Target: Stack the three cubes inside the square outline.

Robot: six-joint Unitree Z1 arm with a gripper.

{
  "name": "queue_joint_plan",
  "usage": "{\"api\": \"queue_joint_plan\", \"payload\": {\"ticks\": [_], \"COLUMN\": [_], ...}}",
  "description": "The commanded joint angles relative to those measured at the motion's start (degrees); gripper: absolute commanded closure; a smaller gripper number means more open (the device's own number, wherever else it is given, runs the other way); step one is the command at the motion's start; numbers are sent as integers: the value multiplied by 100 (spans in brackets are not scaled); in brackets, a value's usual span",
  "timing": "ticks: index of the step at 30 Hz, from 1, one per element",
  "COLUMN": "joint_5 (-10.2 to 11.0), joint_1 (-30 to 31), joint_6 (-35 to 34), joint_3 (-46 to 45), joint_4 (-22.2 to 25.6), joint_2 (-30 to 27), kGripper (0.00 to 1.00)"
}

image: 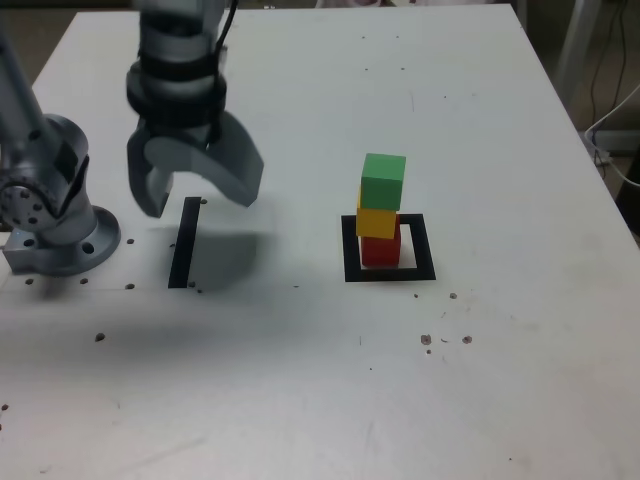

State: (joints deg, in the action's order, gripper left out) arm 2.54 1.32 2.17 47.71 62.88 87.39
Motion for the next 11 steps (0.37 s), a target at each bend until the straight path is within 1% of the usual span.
{"api": "queue_joint_plan", "payload": {"ticks": [1, 6, 11], "joint_5": [-21, -44, -64], "joint_1": [-9, -9, -8], "joint_6": [-24, -39, -41], "joint_3": [-177, -485, -642], "joint_4": [-135, -385, -508], "joint_2": [-48, -51, -55], "kGripper": [0, 0, 0]}}
